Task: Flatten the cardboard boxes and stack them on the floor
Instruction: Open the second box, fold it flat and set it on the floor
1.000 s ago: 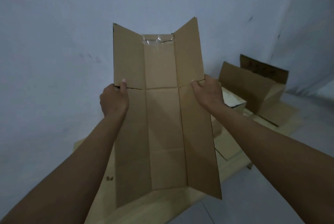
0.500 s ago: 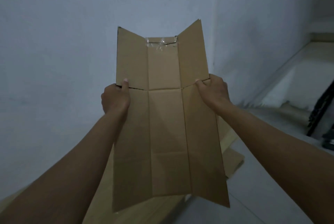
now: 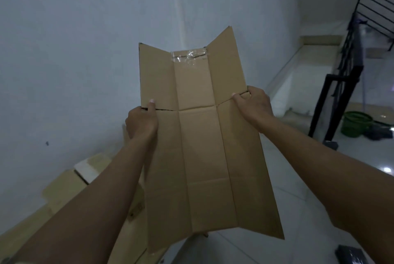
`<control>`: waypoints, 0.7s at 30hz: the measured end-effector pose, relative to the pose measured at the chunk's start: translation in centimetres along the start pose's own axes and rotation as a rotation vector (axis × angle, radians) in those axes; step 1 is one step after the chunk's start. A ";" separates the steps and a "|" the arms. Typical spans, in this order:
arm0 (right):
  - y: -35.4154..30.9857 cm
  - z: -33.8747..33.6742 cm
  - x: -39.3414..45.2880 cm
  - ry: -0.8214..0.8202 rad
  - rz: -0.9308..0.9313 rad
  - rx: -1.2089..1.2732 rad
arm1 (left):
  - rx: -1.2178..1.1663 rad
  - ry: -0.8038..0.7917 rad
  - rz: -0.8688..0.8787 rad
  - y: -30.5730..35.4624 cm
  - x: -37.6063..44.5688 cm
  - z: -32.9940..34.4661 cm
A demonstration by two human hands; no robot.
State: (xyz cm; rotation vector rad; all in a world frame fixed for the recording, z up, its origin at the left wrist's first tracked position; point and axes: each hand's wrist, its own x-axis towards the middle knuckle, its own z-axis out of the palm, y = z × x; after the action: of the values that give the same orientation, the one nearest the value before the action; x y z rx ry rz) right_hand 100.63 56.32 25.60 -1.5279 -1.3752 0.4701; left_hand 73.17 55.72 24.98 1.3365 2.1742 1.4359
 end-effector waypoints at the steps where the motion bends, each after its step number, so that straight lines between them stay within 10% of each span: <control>1: 1.0 0.0 1.4 0.005 0.009 -0.005 | 0.009 -0.007 0.000 0.6 0.4 1.6; 21: 17.9 8.9 36.8 -0.139 0.042 -0.114 | 0.057 0.000 -0.236 4.6 17.3 35.1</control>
State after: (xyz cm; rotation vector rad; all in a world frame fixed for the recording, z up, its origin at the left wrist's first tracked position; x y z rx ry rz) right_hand 113.23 95.53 18.23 -1.6454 -1.5007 0.5400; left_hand 87.00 91.51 16.09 1.0529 2.2983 1.2949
